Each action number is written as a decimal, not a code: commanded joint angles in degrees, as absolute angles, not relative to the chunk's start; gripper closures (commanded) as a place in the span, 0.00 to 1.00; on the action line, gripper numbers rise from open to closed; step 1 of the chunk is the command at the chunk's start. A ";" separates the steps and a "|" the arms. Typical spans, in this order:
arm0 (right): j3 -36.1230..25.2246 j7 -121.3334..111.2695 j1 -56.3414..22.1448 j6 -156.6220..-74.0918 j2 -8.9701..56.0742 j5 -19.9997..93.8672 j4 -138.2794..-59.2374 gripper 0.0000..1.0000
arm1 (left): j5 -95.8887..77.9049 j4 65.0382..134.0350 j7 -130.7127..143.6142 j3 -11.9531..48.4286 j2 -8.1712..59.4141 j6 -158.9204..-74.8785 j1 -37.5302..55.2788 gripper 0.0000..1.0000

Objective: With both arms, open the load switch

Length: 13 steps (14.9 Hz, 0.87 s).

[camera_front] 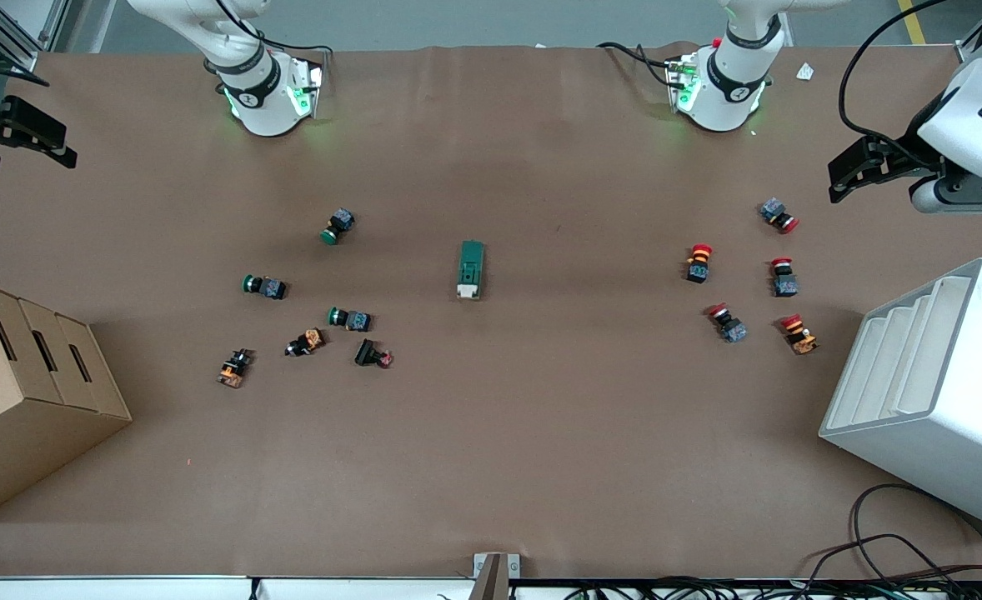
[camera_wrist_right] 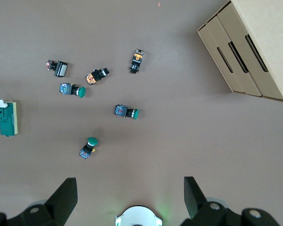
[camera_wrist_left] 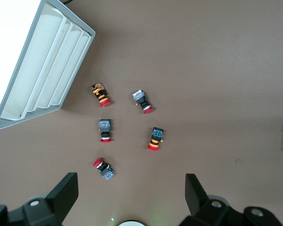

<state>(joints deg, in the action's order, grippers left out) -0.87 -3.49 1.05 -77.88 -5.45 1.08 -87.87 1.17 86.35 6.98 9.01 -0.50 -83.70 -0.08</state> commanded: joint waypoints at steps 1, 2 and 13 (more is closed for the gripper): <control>-0.09 -4.13 2.02 -77.96 -6.42 0.79 -88.42 0.00 | 0.97 86.48 6.77 9.40 -0.97 -83.94 -0.44 0.00; -0.09 -4.13 2.02 -77.96 -6.33 0.79 -88.33 0.00 | 0.53 86.48 6.77 9.40 -0.97 -83.94 -0.44 0.00; -0.18 -3.52 2.64 -78.13 -3.79 0.44 -87.89 0.00 | -5.19 84.90 16.43 9.58 2.89 -87.79 13.51 0.00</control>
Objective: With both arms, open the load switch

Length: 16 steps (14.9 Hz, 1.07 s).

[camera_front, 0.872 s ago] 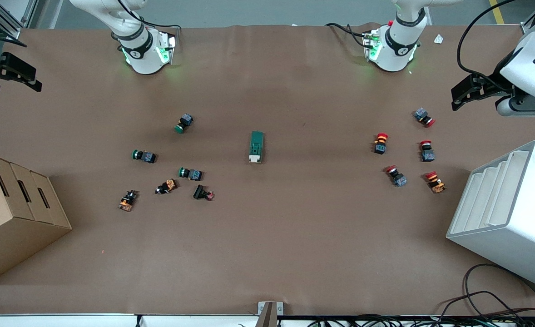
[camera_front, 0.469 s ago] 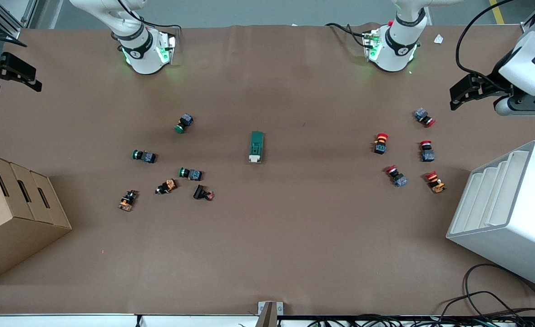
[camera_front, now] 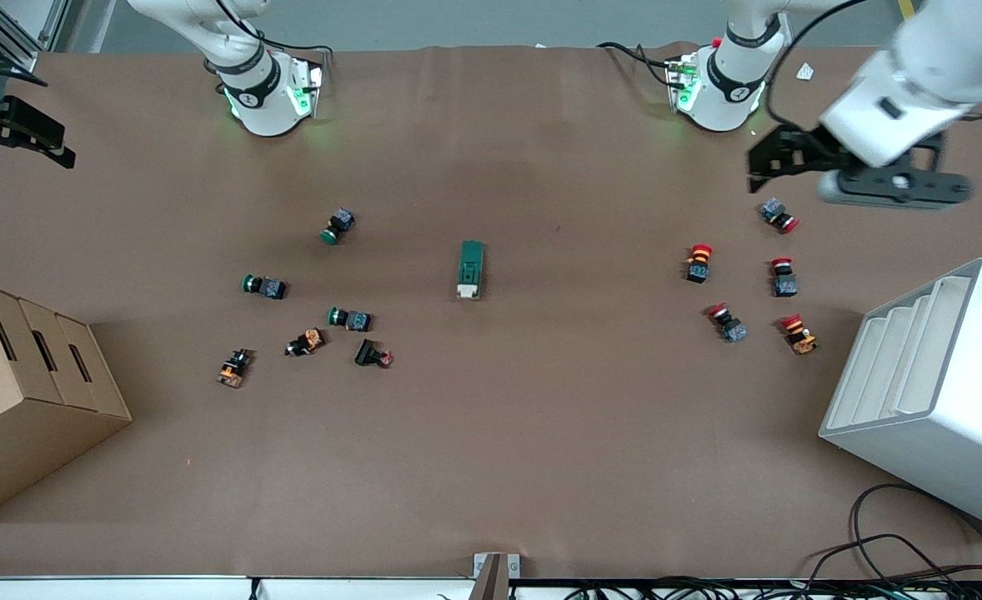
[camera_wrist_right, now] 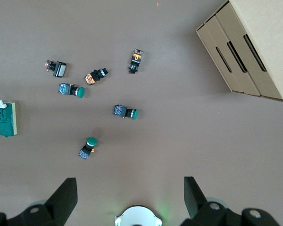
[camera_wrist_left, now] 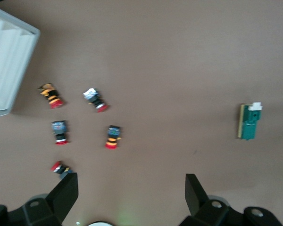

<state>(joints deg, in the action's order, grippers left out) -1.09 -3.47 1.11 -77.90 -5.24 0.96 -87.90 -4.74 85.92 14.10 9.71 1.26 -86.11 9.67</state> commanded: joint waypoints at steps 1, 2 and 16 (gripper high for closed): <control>-0.18 -3.52 2.72 -78.13 -3.08 0.44 -87.11 0.00 | -4.92 84.90 17.83 9.49 3.68 -88.85 16.58 0.00; -0.26 -3.52 2.72 -78.48 -2.03 0.61 -86.75 0.00 | -4.49 84.90 20.45 9.49 4.13 -90.25 19.48 0.00; 0.09 9.78 0.98 -84.02 14.93 5.01 -87.10 0.00 | 18.35 85.96 79.15 9.49 24.15 -106.07 55.00 0.00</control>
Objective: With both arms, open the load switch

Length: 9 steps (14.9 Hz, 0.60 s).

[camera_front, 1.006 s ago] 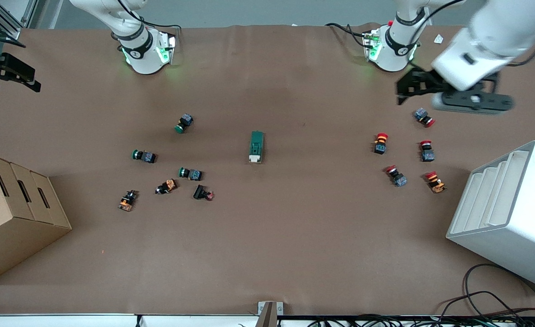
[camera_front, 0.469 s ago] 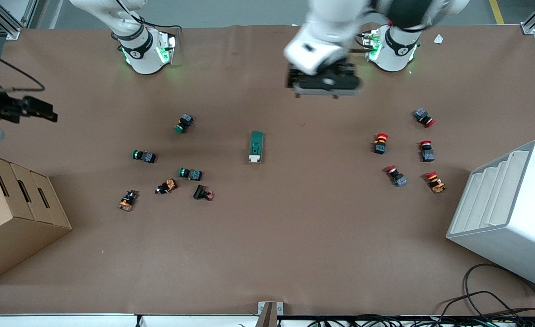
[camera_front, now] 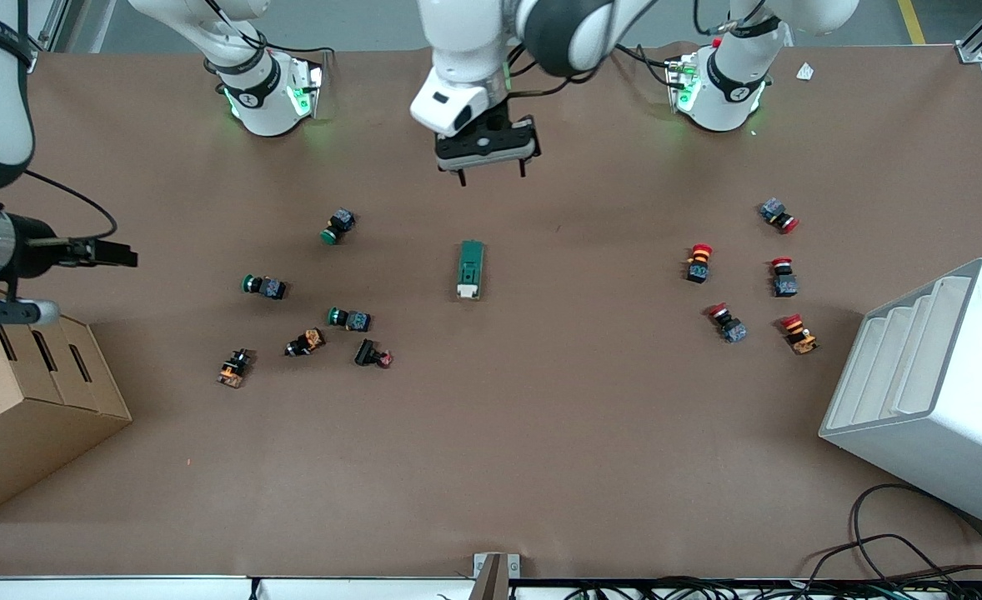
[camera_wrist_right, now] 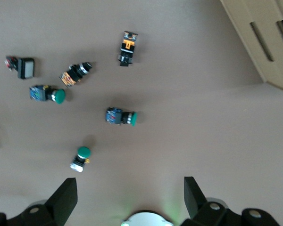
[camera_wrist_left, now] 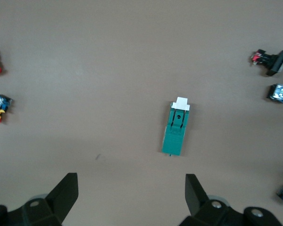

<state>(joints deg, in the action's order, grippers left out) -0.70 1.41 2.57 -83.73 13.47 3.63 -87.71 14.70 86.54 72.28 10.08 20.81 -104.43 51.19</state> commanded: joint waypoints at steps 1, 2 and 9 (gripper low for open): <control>0.00 15.67 -1.64 -84.20 15.46 4.66 -87.10 0.00 | 20.72 86.31 83.54 9.49 25.91 -107.48 56.85 0.00; 0.00 21.04 -4.37 -84.46 16.08 4.31 -87.10 0.00 | 24.05 86.66 87.67 9.49 27.84 -108.27 58.43 0.00; 0.09 60.86 -18.00 -92.27 23.72 7.90 -86.84 0.00 | 52.42 94.29 113.78 9.75 37.08 -119.87 64.24 0.00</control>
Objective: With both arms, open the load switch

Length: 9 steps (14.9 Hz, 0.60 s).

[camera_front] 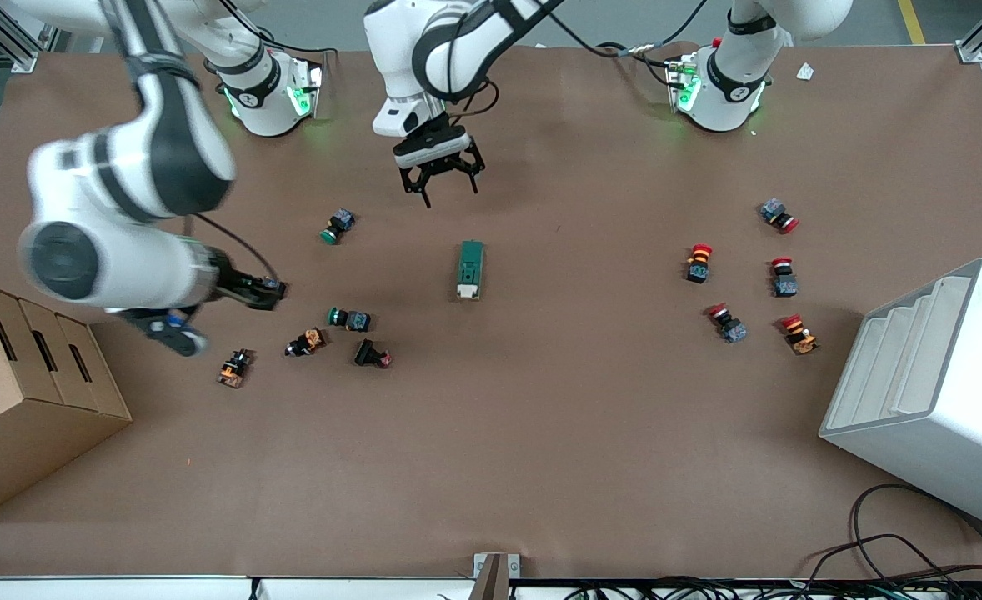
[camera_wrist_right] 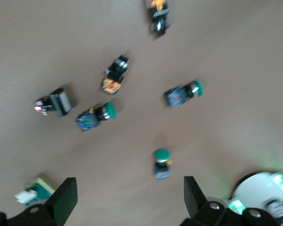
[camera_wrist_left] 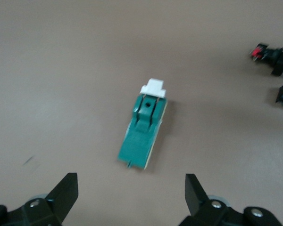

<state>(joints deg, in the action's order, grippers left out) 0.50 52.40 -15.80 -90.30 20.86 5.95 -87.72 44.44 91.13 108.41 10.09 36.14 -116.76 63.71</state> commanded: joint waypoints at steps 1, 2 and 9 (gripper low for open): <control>0.09 64.74 -19.06 -93.50 25.38 8.43 -86.57 0.00 | 57.08 95.09 117.04 9.76 38.48 -120.32 64.51 0.01; 0.17 68.43 -19.77 -94.12 26.97 9.39 -86.49 0.00 | 61.48 96.14 119.77 9.84 39.54 -120.32 64.51 0.01; 0.09 94.28 -31.19 -99.65 42.35 11.95 -76.56 0.00 | 92.50 106.08 145.85 9.84 43.40 -121.64 64.42 0.01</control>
